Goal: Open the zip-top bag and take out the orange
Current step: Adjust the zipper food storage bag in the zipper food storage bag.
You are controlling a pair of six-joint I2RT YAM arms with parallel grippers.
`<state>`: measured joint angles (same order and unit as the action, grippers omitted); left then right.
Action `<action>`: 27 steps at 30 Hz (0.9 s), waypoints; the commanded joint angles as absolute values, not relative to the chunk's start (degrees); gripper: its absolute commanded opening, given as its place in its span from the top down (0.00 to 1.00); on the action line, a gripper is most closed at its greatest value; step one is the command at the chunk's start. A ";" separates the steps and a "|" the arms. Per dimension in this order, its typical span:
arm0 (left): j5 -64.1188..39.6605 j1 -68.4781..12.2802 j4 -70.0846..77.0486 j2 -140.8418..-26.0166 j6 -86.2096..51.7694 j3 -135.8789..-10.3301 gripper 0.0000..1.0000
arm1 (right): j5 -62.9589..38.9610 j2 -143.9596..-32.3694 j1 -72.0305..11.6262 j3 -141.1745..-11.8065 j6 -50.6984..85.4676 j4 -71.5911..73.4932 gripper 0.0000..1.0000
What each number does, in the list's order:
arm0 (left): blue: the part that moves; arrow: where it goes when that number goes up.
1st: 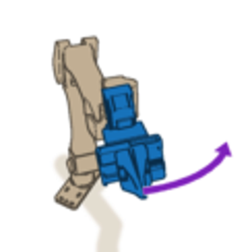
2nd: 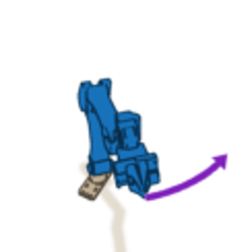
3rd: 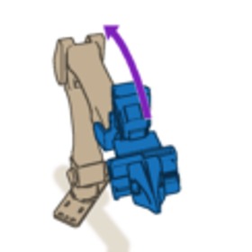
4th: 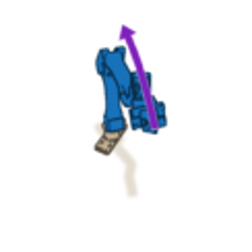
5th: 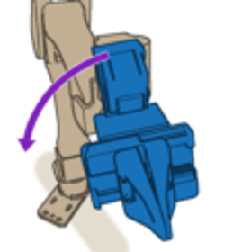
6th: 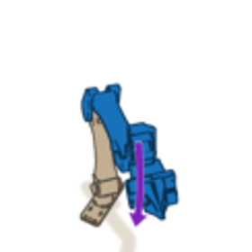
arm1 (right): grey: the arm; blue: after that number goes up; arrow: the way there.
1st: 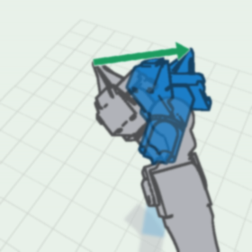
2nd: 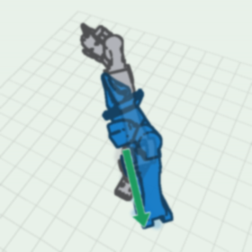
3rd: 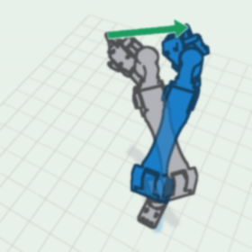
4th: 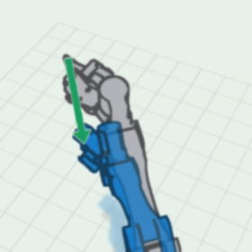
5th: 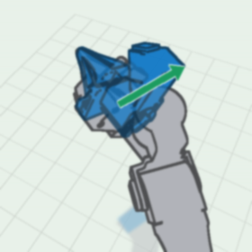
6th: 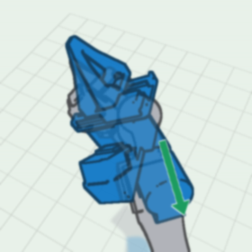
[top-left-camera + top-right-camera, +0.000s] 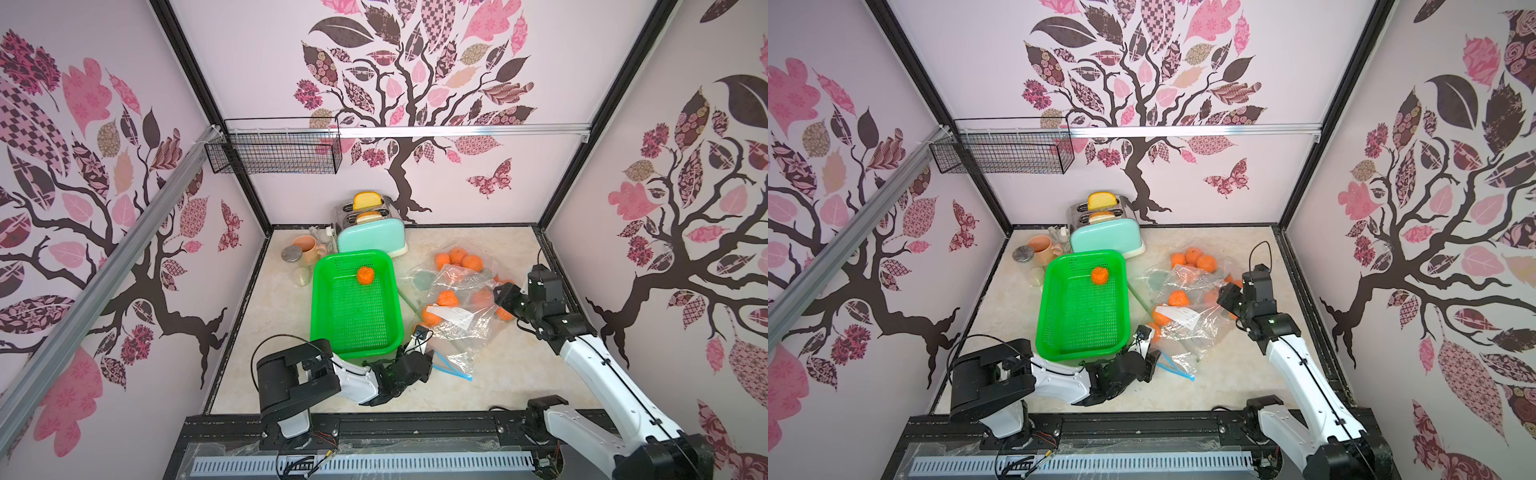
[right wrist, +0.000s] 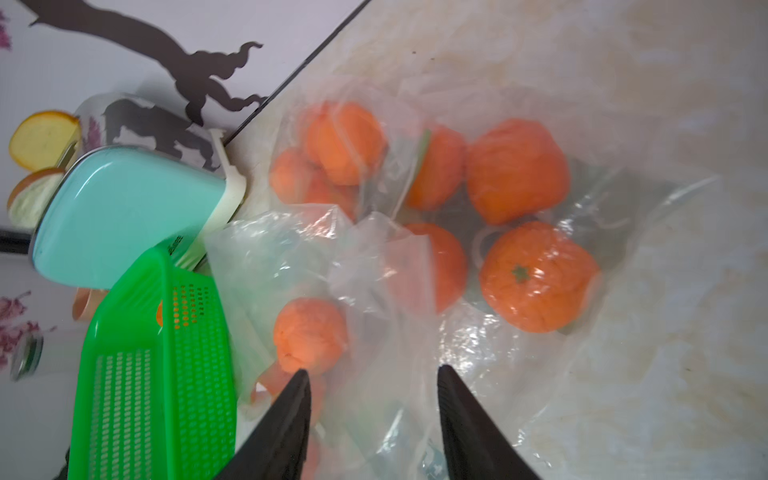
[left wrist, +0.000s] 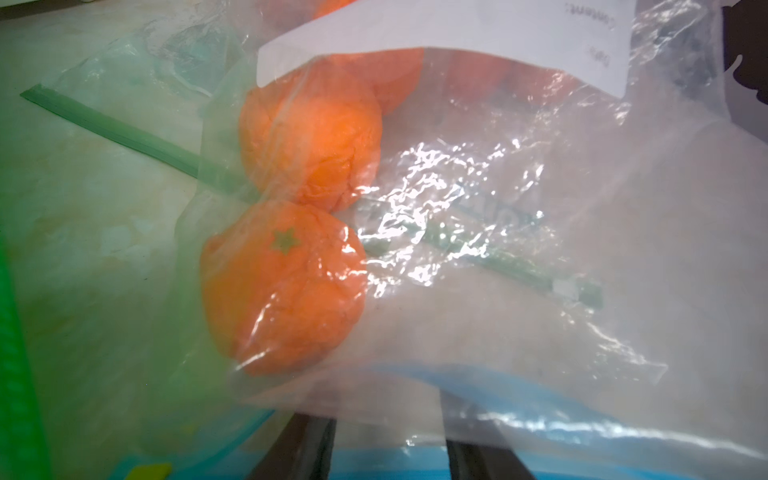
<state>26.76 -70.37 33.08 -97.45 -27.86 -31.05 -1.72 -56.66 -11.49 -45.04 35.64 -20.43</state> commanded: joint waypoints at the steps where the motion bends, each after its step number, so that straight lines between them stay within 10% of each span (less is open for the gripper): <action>1: 27.22 -70.09 34.76 -98.55 -27.75 -30.59 0.57 | 0.16 -59.88 -16.37 -50.62 30.00 -23.16 0.51; 27: 27.29 -69.52 32.43 -99.67 -32.55 -29.78 0.49 | -13.83 -100.00 -29.18 -60.08 26.04 -13.86 0.74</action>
